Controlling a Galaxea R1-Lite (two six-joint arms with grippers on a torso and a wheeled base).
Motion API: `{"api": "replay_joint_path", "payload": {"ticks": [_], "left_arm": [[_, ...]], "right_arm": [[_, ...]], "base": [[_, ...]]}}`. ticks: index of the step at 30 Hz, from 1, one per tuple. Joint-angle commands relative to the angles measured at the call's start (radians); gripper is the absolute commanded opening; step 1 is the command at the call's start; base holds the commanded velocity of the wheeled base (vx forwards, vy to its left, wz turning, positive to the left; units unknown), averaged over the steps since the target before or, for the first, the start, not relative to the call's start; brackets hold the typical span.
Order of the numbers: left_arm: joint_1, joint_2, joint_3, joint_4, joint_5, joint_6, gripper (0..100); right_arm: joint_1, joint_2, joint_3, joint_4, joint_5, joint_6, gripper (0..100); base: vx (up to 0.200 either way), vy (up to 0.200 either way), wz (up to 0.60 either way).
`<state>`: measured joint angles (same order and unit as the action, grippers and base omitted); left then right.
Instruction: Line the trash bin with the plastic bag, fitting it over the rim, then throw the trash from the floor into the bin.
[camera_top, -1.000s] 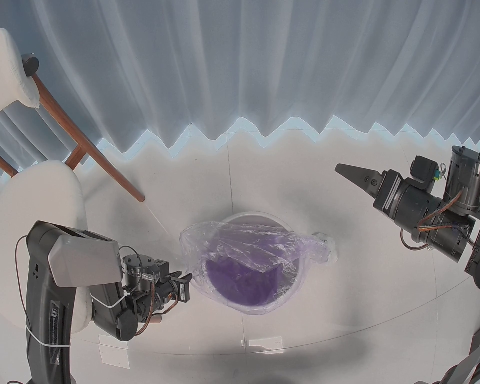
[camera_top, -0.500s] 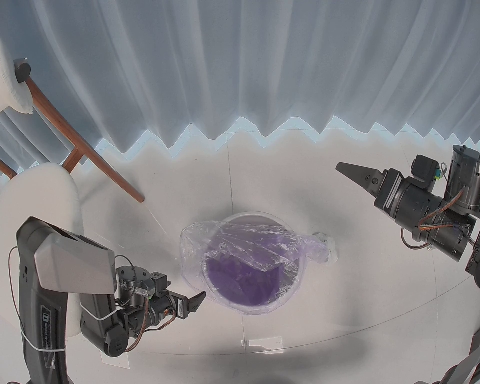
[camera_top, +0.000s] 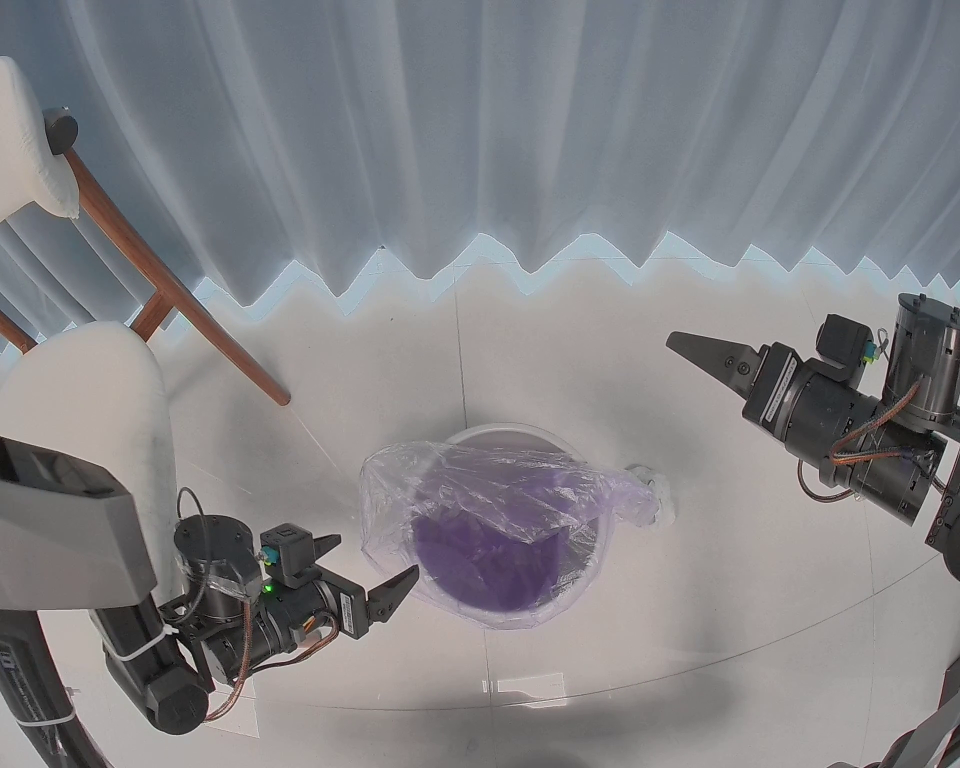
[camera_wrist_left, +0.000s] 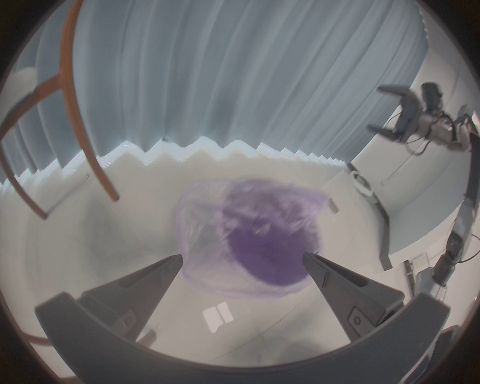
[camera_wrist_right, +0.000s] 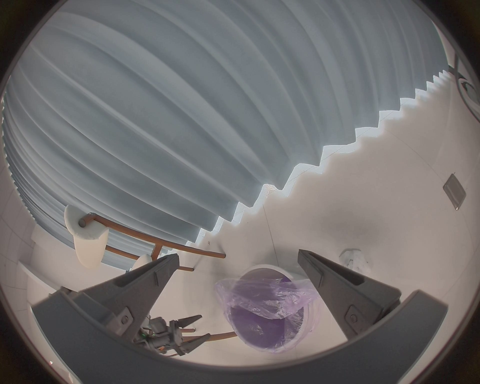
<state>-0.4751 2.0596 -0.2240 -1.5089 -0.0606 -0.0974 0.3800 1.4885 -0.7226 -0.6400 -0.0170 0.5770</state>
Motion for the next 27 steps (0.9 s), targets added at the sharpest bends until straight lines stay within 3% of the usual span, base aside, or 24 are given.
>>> {"api": "replay_joint_path", "payload": {"ticks": [1,3,7,9,15,20,24,25,27], "left_arm": [[-0.088,-0.282,-0.064,0.024,-0.047,-0.001,100],[-0.099,-0.372,-0.135,0.093,-0.047,-0.001,100],[-0.106,-0.625,-0.302,0.383,-0.045,-0.01,100],[-0.097,-0.717,-0.317,0.495,-0.045,-0.018,100],[-0.092,-0.806,-0.351,0.572,-0.05,-0.013,100],[-0.094,-0.806,-0.414,0.559,-0.08,-0.022,100],[-0.094,-0.806,-0.414,0.559,-0.116,-0.022,100],[-0.094,-0.806,-0.416,0.558,-0.122,-0.022,100],[-0.094,-0.811,-0.406,0.558,-0.122,-0.022,100]], "right_arm": [[0.0,0.049,0.005,0.002,0.006,0.001,100],[0.0,0.061,0.017,-0.001,0.006,0.0,100],[0.0,0.082,0.031,0.0,0.014,-0.003,100],[0.0,0.098,0.034,0.005,0.017,-0.003,100],[0.01,0.164,0.06,0.002,0.017,-0.036,100],[0.013,0.296,0.081,-0.061,0.015,-0.275,100],[0.011,0.358,0.072,-0.144,0.017,-0.382,100],[0.011,0.411,0.061,-0.199,0.017,-0.465,100],[0.011,0.464,0.057,-0.26,0.017,-0.545,100]], "base": [[0.0,0.0,0.0],[0.0,0.0,0.0],[0.0,0.0,0.0],[0.0,0.0,0.0],[0.0,0.0,0.0],[0.0,0.0,0.0],[0.0,0.0,0.0],[0.0,0.0,0.0],[0.0,0.0,0.0]]}}
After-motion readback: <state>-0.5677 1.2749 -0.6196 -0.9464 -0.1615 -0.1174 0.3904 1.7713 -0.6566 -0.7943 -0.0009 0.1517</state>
